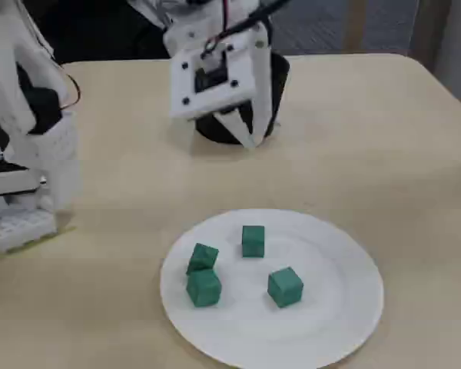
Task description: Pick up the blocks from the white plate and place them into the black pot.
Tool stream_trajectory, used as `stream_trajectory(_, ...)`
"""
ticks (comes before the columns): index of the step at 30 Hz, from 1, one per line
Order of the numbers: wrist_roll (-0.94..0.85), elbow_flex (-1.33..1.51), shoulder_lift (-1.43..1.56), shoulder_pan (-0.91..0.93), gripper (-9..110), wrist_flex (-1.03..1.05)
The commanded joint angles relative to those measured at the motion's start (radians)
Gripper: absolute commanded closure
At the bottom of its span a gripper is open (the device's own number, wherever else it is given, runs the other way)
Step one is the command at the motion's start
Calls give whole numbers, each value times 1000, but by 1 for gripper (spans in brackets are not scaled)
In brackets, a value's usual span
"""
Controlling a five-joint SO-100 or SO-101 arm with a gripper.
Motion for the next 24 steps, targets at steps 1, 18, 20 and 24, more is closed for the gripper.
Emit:
stream_trajectory(1, 6, -98, -52, 46, 104, 20)
stream_trajectory(18, 434, -265, -380, 80, 104, 83)
stream_trajectory(20, 471, -265, -402, 78, 104, 77)
stream_trajectory(24, 514, -267, -431, 72, 93, 64)
